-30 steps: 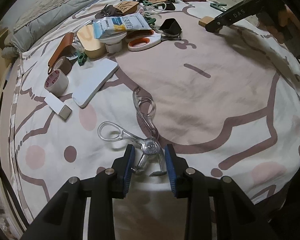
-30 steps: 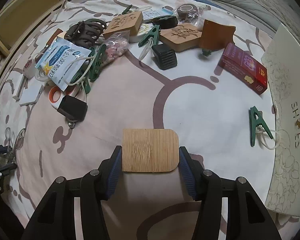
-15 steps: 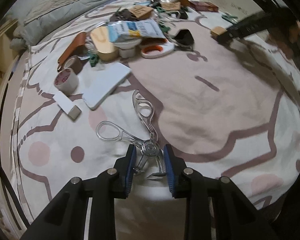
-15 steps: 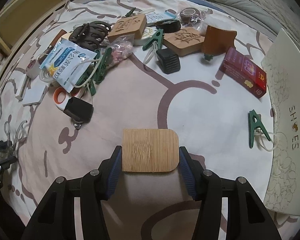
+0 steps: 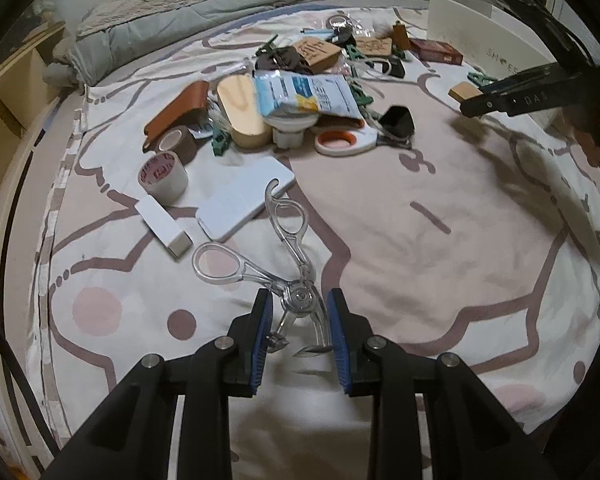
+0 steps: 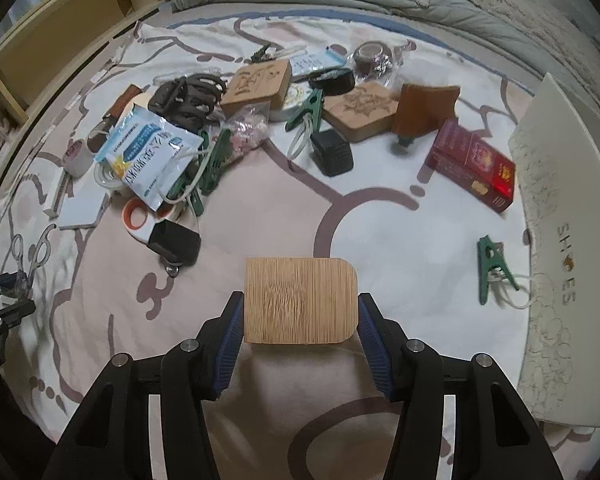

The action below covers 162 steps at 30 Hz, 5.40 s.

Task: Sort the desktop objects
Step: 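Lift the scissors with the left gripper while the right gripper lifts the wooden board toward the box, then carry the wooden board over the white box with the right gripper while the left gripper carries the scissors, then lower the wooden board into the white box and open the right gripper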

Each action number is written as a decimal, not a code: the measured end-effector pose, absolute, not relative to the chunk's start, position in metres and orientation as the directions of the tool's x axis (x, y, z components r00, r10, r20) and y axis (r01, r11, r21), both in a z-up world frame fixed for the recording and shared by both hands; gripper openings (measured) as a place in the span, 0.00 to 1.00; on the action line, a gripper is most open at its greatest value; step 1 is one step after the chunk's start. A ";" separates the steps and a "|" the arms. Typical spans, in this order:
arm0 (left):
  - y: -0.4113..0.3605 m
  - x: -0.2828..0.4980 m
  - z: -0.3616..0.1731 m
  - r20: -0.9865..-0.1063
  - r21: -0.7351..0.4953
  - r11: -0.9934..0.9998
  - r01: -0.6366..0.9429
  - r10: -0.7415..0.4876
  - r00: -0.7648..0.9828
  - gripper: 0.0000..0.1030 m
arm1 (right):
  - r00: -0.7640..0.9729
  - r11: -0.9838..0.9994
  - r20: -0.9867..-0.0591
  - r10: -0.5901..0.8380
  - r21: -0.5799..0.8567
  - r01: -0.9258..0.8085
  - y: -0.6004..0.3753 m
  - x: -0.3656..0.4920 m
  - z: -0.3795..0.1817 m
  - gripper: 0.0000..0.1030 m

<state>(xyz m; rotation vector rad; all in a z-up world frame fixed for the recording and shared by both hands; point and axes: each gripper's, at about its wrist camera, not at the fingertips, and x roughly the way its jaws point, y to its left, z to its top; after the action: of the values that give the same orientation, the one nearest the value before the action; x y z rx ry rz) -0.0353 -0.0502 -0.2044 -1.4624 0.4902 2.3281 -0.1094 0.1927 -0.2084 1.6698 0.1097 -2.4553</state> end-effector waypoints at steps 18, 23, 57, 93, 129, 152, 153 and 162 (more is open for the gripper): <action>-0.049 -0.058 -0.139 -0.821 0.103 -0.922 -0.372 0.132 -0.555 0.27 | -0.554 -0.989 -0.821 -0.139 0.087 0.118 0.197 -0.105 -0.117 0.54; -0.051 -0.065 -0.116 -0.782 0.079 -0.940 -0.333 0.149 -0.606 0.27 | -0.601 -0.989 -0.786 -0.148 0.113 0.096 0.204 -0.100 -0.091 0.54; 0.032 -0.083 -0.036 -0.611 0.073 -0.945 -0.319 0.210 -0.763 0.27 | -0.781 -0.987 -0.624 -0.026 0.141 -0.080 0.254 -0.054 -0.015 0.54; 0.177 -0.109 -0.038 -0.585 0.011 -0.888 -0.460 0.367 -0.723 0.27 | -0.675 -0.896 -0.688 0.266 0.082 -0.436 0.432 -0.072 -0.056 0.54; 0.324 -0.119 -0.057 -0.544 0.061 -0.824 -0.563 0.446 -0.711 0.27 | -0.522 -0.913 -0.839 0.150 0.085 -0.400 0.506 -0.170 -0.136 0.54; 0.368 -0.157 -0.077 -0.572 -0.012 -0.845 -0.534 0.444 -0.690 0.27 | -0.456 -0.930 -0.887 0.079 0.099 -0.355 0.510 -0.182 -0.153 0.64; 0.369 -0.157 -0.077 -0.573 -0.012 -0.845 -0.535 0.444 -0.688 0.27 | -0.455 -0.928 -0.886 0.091 0.091 -0.363 0.510 -0.181 -0.152 0.65; 0.373 -0.158 -0.084 -0.603 -0.053 -0.814 -0.578 0.488 -0.631 0.27 | -0.525 -0.917 -0.842 0.126 0.103 -0.384 0.515 -0.156 -0.132 0.80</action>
<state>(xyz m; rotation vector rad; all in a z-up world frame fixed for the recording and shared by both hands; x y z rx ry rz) -0.1582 0.3734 -0.0837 -0.8273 0.1932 2.3944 -0.1565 0.5155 -0.1317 1.6137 -0.4846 -2.9975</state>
